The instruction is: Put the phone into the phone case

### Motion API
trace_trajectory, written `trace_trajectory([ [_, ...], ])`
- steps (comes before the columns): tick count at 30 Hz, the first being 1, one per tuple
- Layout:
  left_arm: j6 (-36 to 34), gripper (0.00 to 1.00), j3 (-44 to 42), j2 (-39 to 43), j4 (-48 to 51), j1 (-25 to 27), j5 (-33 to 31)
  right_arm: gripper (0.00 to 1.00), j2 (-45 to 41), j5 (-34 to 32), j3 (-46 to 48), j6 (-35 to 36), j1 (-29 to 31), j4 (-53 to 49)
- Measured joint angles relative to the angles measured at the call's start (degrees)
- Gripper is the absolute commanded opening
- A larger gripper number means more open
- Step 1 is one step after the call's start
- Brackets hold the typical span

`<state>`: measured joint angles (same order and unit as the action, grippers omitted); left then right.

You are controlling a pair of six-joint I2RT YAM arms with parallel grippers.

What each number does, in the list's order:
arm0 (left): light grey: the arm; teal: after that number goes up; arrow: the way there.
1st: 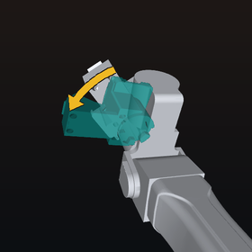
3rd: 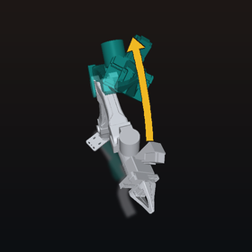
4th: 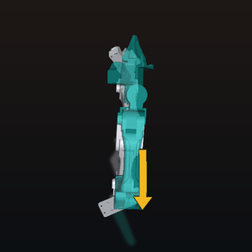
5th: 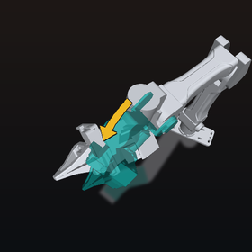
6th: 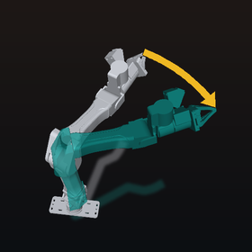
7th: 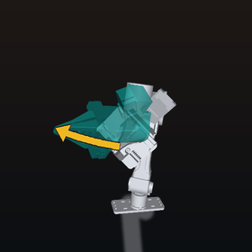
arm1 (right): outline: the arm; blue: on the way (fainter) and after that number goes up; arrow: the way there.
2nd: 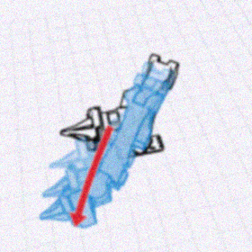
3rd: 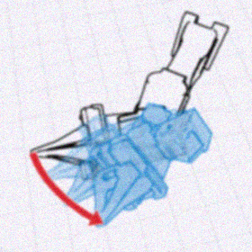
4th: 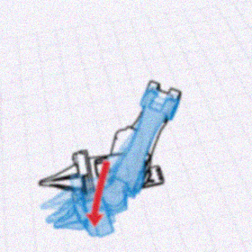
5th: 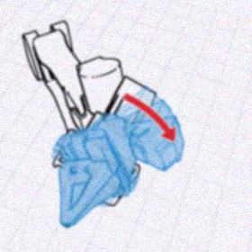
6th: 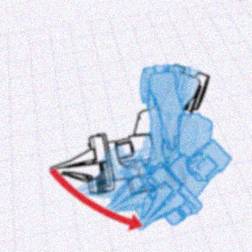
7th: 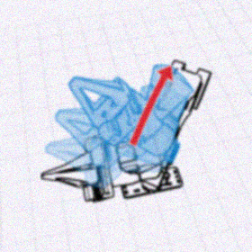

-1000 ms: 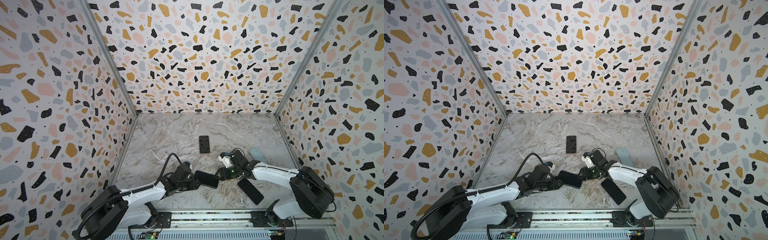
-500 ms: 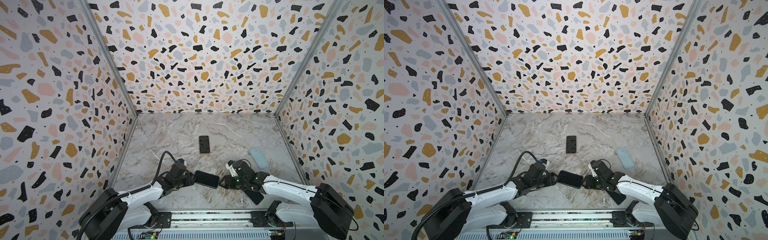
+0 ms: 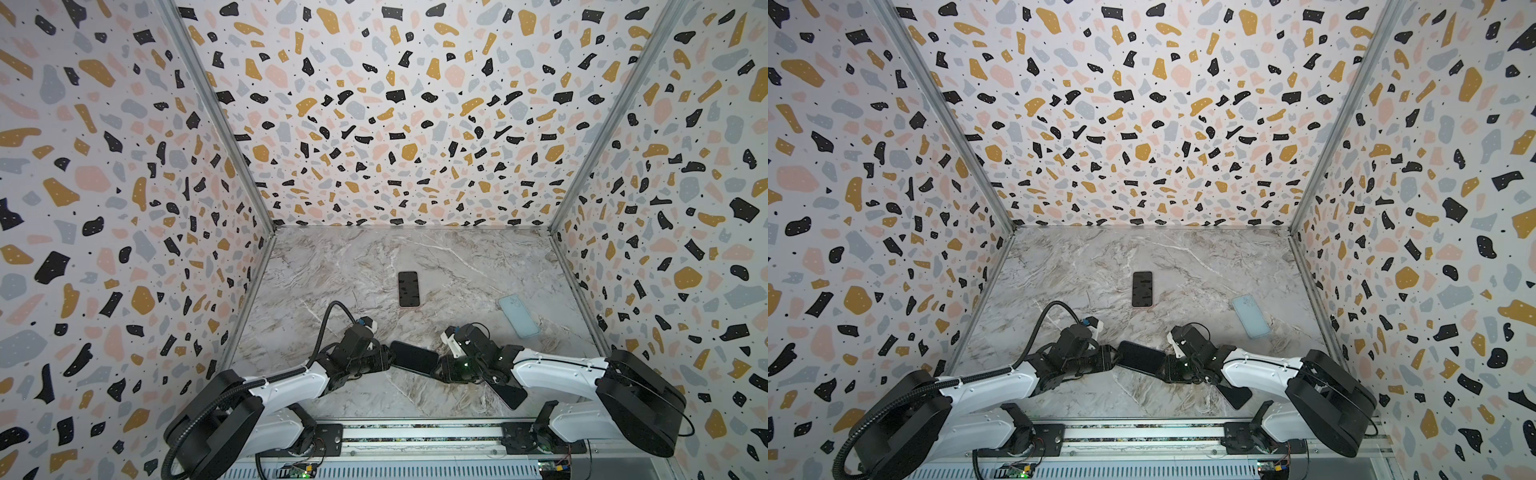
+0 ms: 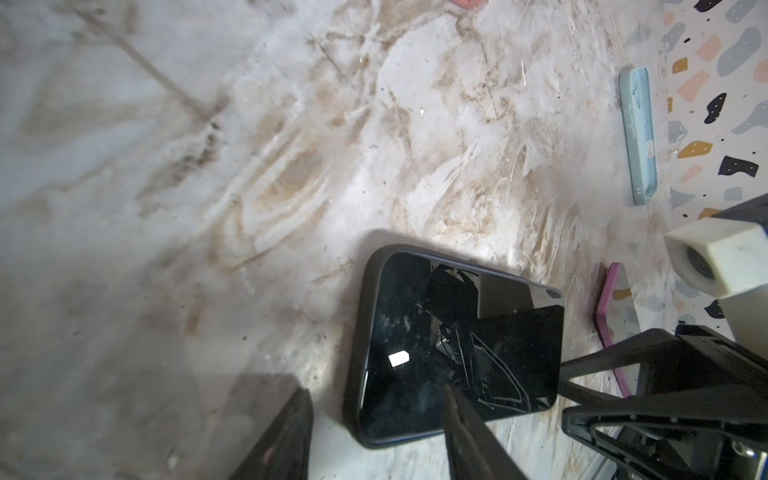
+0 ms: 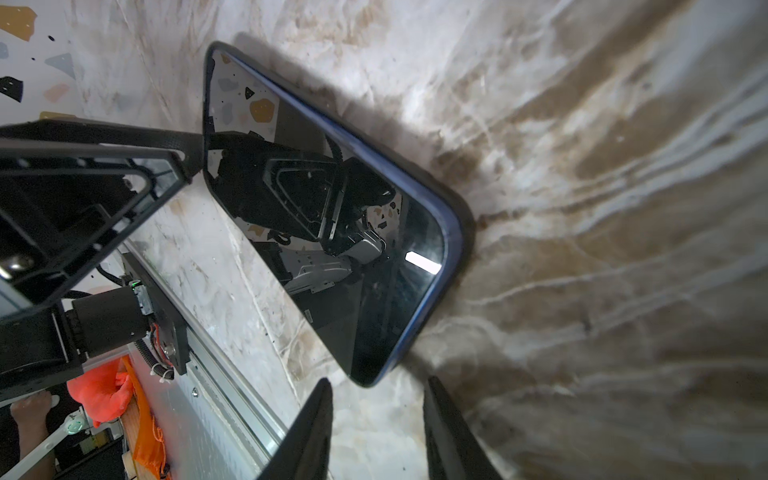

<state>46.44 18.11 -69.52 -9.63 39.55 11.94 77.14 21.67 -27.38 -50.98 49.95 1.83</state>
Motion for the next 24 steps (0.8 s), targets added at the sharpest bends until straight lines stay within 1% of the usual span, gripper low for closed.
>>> trace_trajectory([
  [6, 0.81, 0.47, -0.11, -0.37, -1.33, 0.81, 0.68, 0.29, 2.27, 0.22, -1.53, 0.04, 0.70, 0.52],
  [9, 0.96, 0.44, -0.61, -0.37, -2.05, 1.11, 0.63, 0.24, 2.73, 0.13, -1.86, -0.07, 0.74, 0.22],
  [14, 1.18, 0.39, -1.40, -0.42, -2.99, 1.46, 0.07, 0.18, 2.82, 0.13, -2.25, -0.13, 0.85, -0.35],
  [18, 1.18, 0.37, -1.81, -0.42, -3.82, 1.55, -0.81, 0.15, 2.95, 0.15, -2.93, -0.24, 1.14, -1.25],
  [24, 1.38, 0.34, -2.27, -0.66, -5.09, 2.14, -3.19, 0.14, 3.85, 0.20, -4.02, -0.24, 1.84, -1.90],
])
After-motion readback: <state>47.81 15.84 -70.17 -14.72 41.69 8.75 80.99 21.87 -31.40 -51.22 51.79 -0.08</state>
